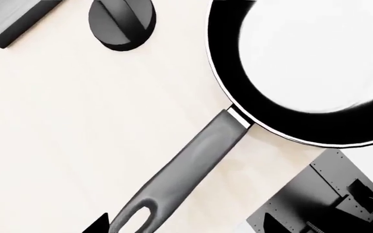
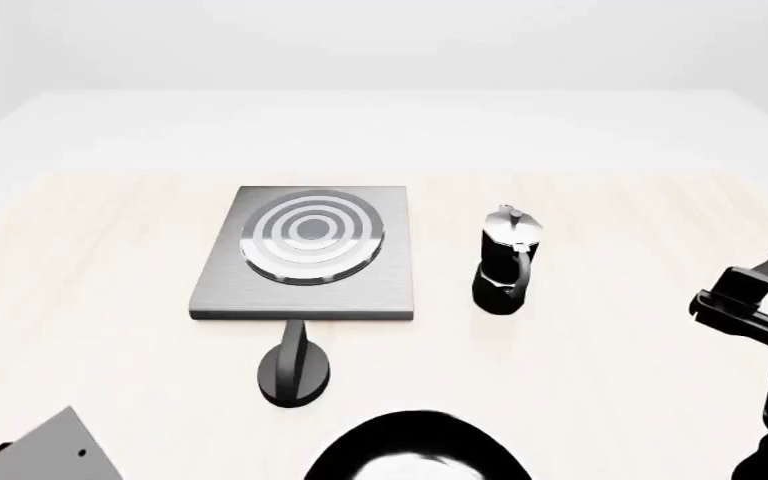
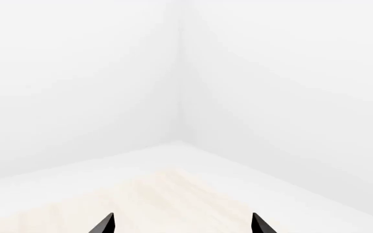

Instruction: Turn on the stove and put the frying pan on it.

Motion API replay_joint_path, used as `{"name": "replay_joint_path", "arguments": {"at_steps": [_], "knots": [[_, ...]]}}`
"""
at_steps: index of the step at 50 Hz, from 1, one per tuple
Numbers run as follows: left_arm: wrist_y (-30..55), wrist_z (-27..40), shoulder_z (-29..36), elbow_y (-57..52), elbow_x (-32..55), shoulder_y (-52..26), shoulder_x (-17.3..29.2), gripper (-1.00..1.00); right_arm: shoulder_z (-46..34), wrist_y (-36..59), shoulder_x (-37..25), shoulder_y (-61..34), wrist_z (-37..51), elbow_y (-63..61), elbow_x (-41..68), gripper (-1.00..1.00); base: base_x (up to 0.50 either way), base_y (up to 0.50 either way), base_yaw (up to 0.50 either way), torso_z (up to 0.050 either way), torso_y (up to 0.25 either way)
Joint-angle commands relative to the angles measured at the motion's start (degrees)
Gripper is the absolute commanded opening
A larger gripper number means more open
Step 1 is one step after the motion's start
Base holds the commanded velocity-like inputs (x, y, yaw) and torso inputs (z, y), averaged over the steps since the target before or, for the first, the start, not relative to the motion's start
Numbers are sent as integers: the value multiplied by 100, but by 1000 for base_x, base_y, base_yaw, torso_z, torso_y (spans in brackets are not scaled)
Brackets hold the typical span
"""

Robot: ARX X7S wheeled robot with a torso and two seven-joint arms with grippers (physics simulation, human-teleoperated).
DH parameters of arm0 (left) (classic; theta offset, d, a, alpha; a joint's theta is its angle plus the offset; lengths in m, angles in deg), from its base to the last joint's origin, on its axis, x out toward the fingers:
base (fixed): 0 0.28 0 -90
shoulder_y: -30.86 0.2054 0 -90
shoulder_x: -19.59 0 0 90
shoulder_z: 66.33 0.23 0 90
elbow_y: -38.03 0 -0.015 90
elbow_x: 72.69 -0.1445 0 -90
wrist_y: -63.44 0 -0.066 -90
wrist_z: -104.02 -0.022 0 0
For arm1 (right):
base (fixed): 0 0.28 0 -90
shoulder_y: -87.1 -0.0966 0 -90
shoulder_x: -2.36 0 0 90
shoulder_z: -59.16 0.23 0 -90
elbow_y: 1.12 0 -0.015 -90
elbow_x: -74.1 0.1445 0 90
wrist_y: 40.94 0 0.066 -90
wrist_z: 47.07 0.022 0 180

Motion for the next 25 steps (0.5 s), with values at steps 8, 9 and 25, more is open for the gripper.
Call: {"name": "replay_joint_path", "arguments": {"at_steps": [8,9,25], "knots": [[131,-8,59,239,-91,-218,-219,100,132,-67,99,-49,-154,114,-35,100,0,0,0,0,0],[147,-10,64,268,-112,-226,-242,100,121,-72,95,-51,-152,127,-42,100,0,0,0,0,0],[413,-155,234,714,-694,-59,-708,100,102,-180,107,23,-132,180,-48,100,0,0,0,0,0]]}}
